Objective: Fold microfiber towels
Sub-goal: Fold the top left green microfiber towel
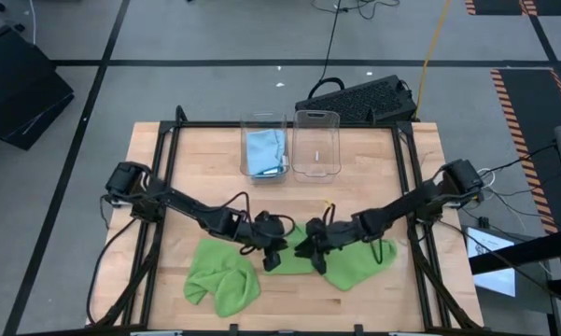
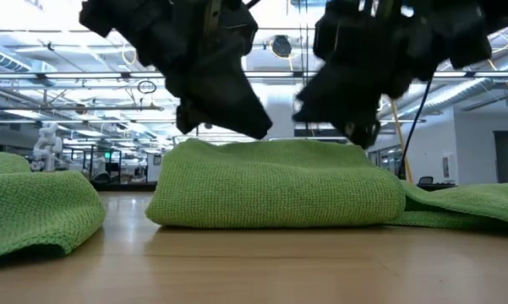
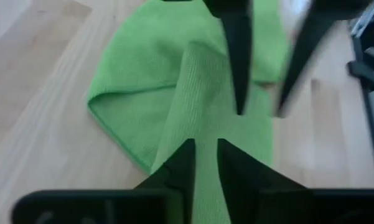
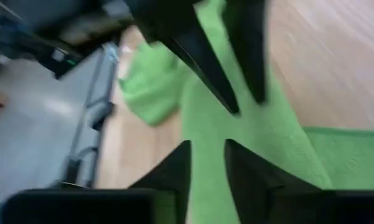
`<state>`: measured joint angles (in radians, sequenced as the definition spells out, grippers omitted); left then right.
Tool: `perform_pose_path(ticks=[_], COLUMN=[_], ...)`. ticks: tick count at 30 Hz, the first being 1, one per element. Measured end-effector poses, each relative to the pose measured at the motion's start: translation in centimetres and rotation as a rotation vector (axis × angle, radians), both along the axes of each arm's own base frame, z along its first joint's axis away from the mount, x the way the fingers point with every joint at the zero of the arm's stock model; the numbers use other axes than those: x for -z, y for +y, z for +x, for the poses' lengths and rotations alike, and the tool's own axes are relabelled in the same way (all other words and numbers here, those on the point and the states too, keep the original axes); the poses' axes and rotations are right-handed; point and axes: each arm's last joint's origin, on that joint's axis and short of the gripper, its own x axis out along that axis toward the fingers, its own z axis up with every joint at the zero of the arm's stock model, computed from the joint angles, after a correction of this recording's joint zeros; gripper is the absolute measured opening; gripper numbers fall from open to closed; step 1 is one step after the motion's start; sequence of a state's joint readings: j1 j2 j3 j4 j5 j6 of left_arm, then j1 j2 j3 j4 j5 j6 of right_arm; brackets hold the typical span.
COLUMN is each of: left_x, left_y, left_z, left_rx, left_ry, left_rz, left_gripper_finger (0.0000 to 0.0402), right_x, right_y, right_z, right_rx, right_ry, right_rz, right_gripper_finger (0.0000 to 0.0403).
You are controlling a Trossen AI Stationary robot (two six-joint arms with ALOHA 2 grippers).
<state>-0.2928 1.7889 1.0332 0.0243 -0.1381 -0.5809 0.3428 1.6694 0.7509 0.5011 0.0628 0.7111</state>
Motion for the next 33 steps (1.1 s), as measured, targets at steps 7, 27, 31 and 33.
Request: perform_pose_path(ticks=[7, 27, 31, 33], left_x=[3.2, 0.1, -1.5, -1.4], left_y=[-0.5, 0.0, -0.4, -0.7], left_z=[-0.4, -1.1, -0.6, -0.1], left_rx=[0.007, -0.003, 0.009, 0.023], left_ry=[0.099, 0.044, -0.091, -0.131], left_rz=[0.045, 0.018, -0.050, -0.057], left_gripper_finger=[0.0005, 0.0014, 0.0015, 0.0009], right_x=[2.7, -0.9, -1.7, -2.0], right_y=[-1.3, -2.0, -1.9, -1.5], right_z=[0.9, -0.3, -1.8, -2.4], right_rx=[0.072, 0.259, 0.390, 0.426], right_ry=[0.057, 0.112, 0.266, 0.326], right_rz=[-0.056, 0.252, 0.454, 0.558], right_gripper_finger=[0.0004, 0.0022, 0.0049, 0.0070])
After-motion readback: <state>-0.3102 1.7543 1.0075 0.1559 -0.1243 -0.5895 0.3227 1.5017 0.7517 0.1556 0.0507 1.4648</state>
